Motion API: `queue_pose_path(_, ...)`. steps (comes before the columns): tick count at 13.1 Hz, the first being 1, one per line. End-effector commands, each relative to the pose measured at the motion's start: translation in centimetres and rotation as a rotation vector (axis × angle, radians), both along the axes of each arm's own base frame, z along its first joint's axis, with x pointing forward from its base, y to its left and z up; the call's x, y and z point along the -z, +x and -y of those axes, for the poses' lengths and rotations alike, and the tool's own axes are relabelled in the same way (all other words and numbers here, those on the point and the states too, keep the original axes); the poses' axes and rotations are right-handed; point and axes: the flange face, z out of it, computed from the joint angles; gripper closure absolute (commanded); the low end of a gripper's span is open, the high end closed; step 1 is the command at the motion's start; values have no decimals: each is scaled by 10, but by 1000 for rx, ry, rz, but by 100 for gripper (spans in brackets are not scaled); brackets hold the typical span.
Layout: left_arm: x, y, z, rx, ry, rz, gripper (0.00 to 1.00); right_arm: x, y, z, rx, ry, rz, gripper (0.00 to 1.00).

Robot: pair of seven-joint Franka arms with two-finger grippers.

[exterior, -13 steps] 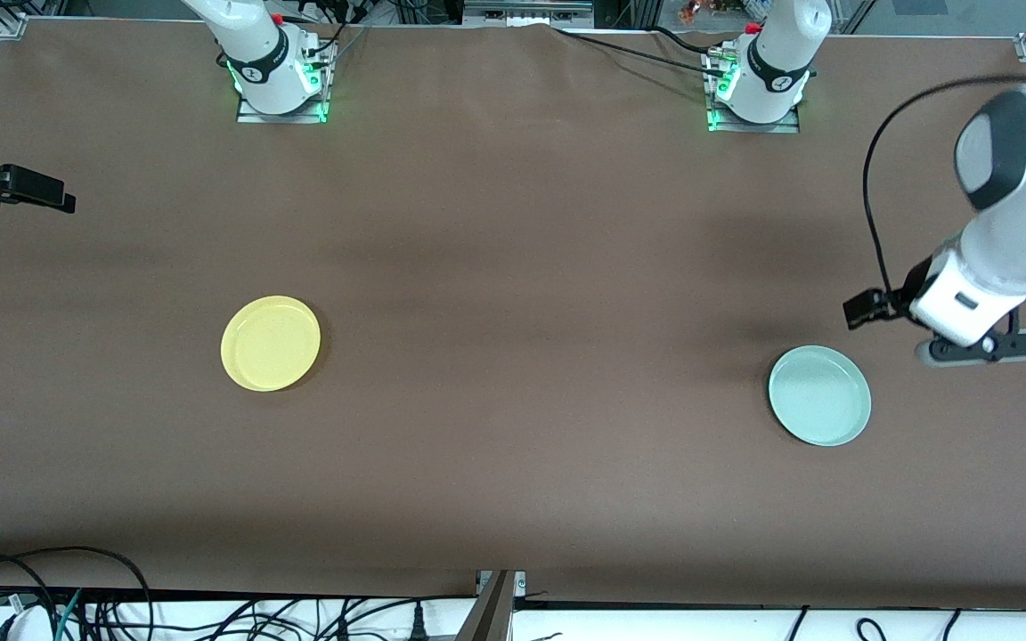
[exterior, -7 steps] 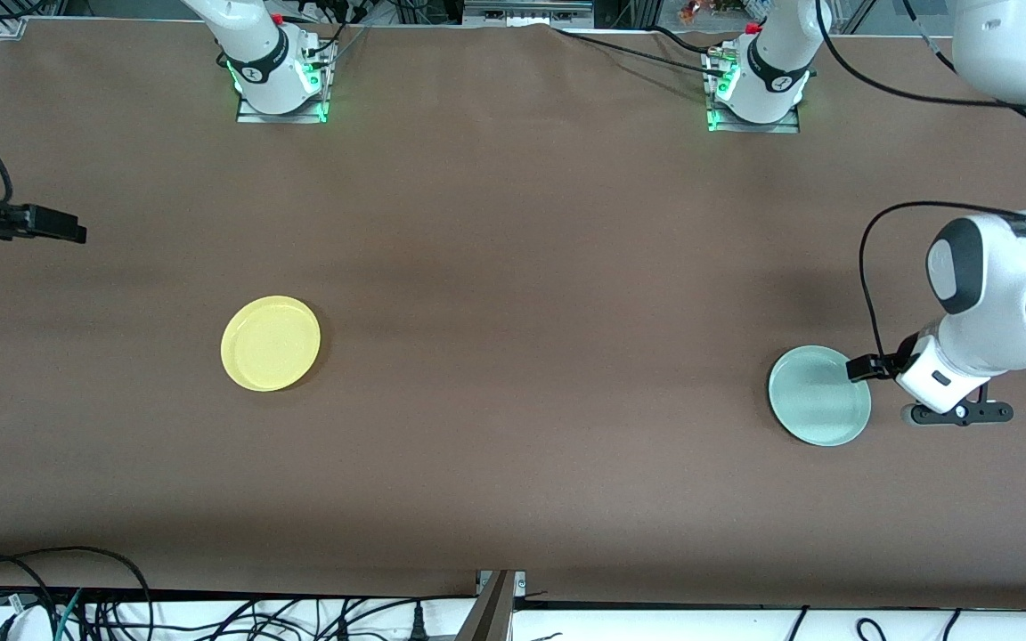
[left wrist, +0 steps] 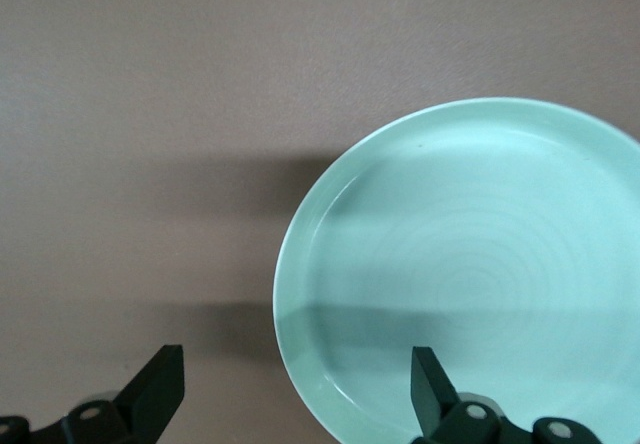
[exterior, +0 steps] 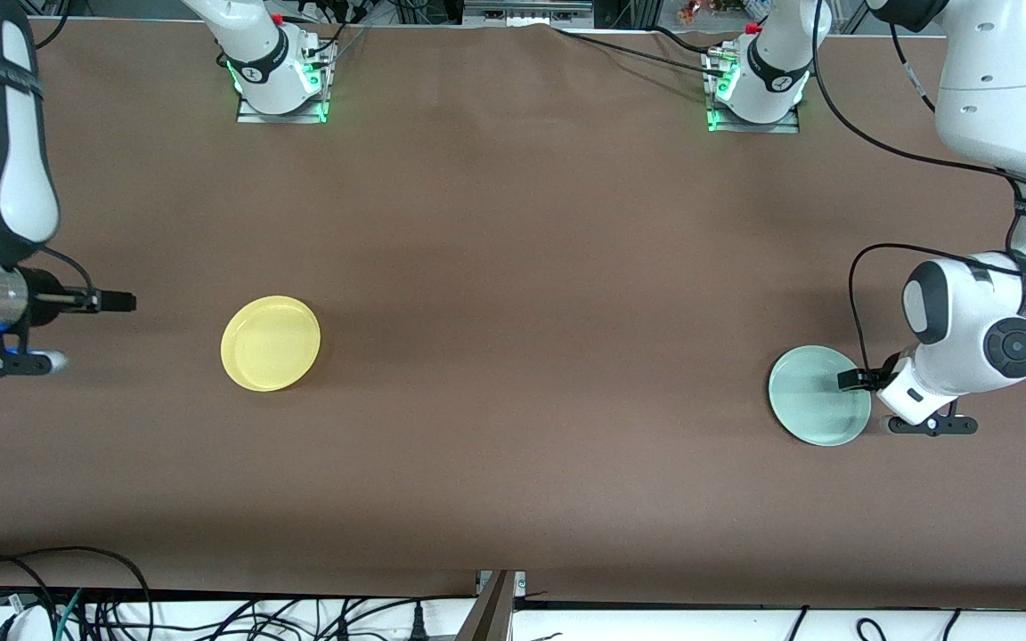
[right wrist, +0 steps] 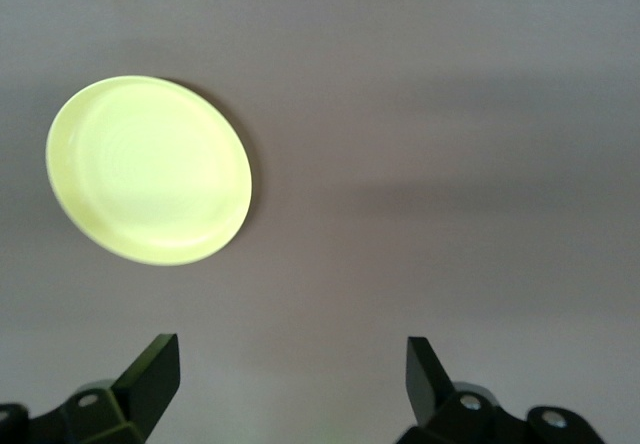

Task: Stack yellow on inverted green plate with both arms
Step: 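Grasp the green plate rim with the left gripper while the right grasps yellow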

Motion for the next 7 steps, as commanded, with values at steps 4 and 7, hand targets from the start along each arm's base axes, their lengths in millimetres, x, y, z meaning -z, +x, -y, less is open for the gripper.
queue_pose_path(4,17,-3,-11,2,-36,-11,13,88,-6,-6,31,55,22,0)
queue_pose_path(7,22,-4,-10,2,-38,-22,46,121,-19,-11,46,77,26,0)
